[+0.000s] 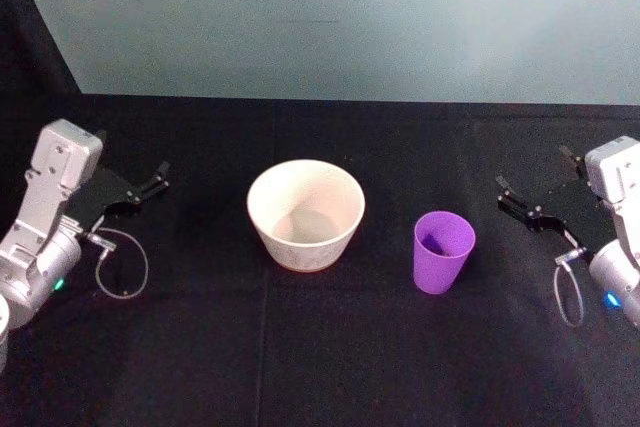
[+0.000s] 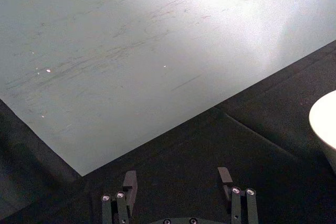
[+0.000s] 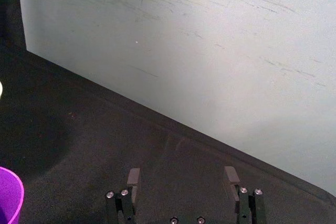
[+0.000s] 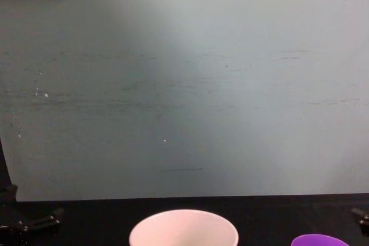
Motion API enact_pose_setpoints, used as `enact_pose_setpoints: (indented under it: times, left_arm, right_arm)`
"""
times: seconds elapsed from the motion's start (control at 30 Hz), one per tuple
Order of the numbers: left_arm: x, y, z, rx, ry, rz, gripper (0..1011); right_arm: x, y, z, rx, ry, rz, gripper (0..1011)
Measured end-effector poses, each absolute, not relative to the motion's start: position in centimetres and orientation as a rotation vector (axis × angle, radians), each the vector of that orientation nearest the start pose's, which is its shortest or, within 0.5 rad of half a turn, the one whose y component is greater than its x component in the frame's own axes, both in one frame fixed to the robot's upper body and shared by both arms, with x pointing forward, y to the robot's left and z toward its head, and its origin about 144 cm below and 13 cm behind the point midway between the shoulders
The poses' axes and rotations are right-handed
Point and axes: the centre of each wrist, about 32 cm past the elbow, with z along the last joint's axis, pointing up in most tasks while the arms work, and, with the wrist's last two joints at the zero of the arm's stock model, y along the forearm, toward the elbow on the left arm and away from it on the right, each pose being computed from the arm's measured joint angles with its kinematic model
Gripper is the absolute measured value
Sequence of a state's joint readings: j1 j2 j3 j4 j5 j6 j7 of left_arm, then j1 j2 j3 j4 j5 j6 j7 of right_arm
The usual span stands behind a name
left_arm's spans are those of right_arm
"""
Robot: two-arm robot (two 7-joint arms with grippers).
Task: Pick up the cup and pour the mung beans from the cup into the bowl.
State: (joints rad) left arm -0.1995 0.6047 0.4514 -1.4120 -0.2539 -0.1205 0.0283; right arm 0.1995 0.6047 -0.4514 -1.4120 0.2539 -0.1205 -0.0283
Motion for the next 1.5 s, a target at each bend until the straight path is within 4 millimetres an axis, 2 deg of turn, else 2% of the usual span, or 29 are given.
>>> enact_pose_setpoints:
  times: [1.33, 1.5]
  left_arm:
    - [48.86, 30.97, 113.98, 0.304, -0.285, 1.248, 1000]
    - [48.86, 30.97, 113.98, 0.304, -0.285, 1.248, 1000]
  right_arm:
    - [48.85, -30.98, 113.97, -0.305, -0.285, -1.248, 1003]
    - [48.14, -31.47, 113.66, -0.326, -0.282, -1.240, 1003]
